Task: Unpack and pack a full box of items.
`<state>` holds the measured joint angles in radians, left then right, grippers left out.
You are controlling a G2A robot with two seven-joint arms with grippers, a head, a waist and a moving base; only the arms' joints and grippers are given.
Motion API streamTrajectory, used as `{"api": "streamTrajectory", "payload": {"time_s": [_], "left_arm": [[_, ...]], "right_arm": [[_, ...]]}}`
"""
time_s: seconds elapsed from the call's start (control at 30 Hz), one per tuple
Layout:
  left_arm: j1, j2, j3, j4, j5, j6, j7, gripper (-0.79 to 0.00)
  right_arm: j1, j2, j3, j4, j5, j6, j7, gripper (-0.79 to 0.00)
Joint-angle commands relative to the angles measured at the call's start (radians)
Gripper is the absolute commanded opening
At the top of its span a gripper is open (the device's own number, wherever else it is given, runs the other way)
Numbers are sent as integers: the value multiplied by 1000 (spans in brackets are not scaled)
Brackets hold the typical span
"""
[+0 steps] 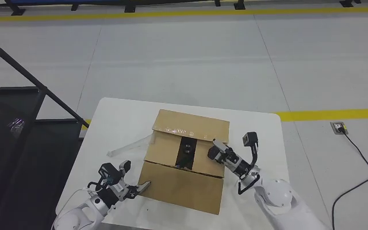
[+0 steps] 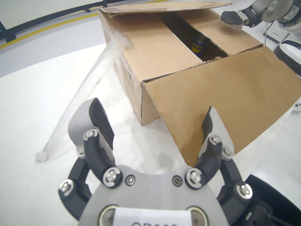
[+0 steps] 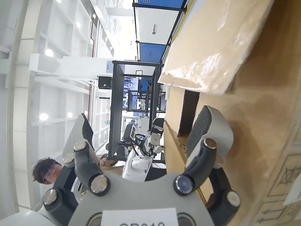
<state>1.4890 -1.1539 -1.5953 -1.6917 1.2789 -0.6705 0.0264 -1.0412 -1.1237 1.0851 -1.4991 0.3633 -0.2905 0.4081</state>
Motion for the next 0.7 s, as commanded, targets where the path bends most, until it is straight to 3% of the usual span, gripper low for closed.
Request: {"api": "streamTrajectory", "payload": {"time_s": [0.0, 0.33, 0.67], "left_arm": [[0, 0, 0, 0, 0, 0, 0, 0], [0, 0, 0, 0, 0, 0, 0, 0], [0, 0, 0, 0, 0, 0, 0, 0]], "right_arm": [[7, -4, -2, 6, -7, 11, -26, 0], [87, -34, -20, 23, -44, -4, -125, 0], [275, -88, -80, 178, -60, 23, -247, 0]]}}
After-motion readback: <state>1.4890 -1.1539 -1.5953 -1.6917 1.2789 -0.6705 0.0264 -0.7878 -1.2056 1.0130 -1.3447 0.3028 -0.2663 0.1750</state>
